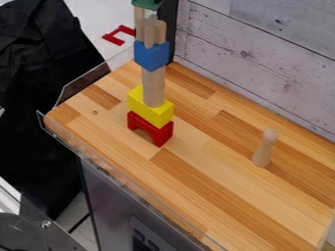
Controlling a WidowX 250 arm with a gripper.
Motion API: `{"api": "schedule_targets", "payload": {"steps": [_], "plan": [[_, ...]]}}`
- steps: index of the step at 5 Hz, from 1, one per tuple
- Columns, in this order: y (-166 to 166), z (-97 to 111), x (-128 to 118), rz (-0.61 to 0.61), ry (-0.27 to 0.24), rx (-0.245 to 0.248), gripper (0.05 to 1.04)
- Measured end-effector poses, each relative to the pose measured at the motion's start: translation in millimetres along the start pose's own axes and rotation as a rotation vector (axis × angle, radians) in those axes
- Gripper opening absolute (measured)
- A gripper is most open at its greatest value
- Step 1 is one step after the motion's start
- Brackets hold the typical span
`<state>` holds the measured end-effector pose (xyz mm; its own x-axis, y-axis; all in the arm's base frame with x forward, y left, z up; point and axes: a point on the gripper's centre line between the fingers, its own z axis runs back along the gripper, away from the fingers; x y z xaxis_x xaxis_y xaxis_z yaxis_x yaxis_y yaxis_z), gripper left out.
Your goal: Put the green triangle on the top of the plus
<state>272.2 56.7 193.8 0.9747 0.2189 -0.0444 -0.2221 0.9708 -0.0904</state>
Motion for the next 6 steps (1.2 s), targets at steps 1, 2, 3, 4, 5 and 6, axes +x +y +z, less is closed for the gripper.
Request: {"api": "schedule_targets", "payload": {"steps": [1, 2, 3, 4, 5, 6], "plan": [[-0.3, -4.5, 0.3, -0.002, 0.015, -0.002, 0.534], [-3.7, -7.4, -1.6, -0.011, 0.027, -0.003, 0.535], [-4.1, -13.5, -5.3, -0.004, 0.052, -0.003, 0.534], [-4.6, -15.7, -6.9, -0.002, 0.061, -0.005, 0.534], [-5.1, -19.1, -9.4, -0.004, 0.075, -0.005, 0.535], [-8.8, -19.4, -9.6, -0.014, 0.076, -0.004, 0.577]]}}
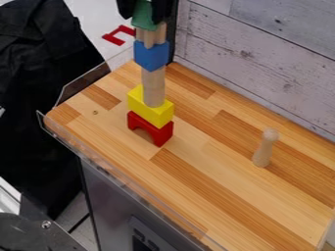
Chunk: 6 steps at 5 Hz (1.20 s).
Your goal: Put the green triangle on the top of the plus
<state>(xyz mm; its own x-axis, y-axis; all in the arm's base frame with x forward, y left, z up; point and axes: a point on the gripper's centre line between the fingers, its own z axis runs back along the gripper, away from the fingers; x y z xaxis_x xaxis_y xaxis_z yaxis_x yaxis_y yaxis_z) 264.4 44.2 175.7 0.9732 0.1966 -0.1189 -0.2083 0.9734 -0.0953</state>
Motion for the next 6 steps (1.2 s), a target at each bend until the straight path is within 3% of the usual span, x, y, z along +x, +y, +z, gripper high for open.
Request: {"api": "schedule_targets", "payload": {"steps": [1, 2, 4, 5, 6], "plan": [[-2.2, 2.6, 0.2, 0.001, -0.001, -0.004, 0.877], [-3.6, 13.3, 3.7, 0.007, -0.025, -0.007, 1.007], [-3.1, 42.3, 3.4, 0.008, -0.08, 0.017, 1.0], [-22.2, 45.9, -5.0, -0.057, -0.071, 0.06, 1.0], [-50.7, 29.2, -14.3, -0.142, -0.026, 0.098, 1.0]]}}
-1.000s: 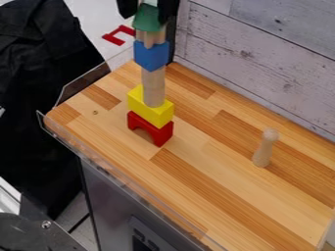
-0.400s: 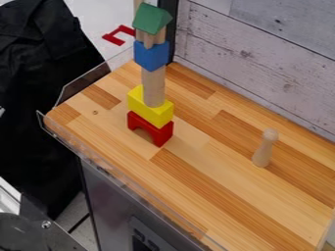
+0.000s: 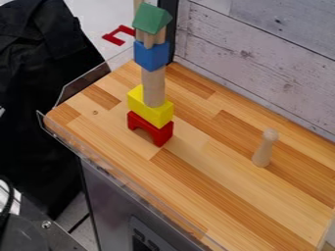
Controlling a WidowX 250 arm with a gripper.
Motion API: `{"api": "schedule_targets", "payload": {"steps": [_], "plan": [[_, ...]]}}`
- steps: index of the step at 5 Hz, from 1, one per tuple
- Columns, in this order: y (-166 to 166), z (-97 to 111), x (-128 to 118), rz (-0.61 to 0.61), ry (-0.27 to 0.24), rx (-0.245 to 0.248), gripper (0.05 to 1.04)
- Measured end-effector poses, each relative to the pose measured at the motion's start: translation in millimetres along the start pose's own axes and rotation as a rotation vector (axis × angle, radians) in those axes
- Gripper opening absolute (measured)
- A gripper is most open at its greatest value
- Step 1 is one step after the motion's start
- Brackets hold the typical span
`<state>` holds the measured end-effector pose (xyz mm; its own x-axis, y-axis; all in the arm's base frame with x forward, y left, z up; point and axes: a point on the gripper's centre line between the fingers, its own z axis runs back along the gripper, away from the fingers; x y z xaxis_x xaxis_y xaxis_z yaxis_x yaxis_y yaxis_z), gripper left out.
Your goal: Put the green triangle on the top of the plus
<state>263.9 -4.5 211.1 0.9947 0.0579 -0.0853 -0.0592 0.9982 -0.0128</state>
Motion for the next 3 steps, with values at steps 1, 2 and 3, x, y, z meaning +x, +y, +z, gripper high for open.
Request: {"api": "schedule_targets", "payload": {"steps": [1, 2, 3], "plan": [[-34.0, -21.4, -1.1, -0.073, 0.041, 0.024, 1.0], [-58.6, -37.4, -3.8, -0.114, 0.075, 0.014, 1.0], [-72.3, -49.2, -3.5, -0.134, 0.097, 0.007, 1.0]]}}
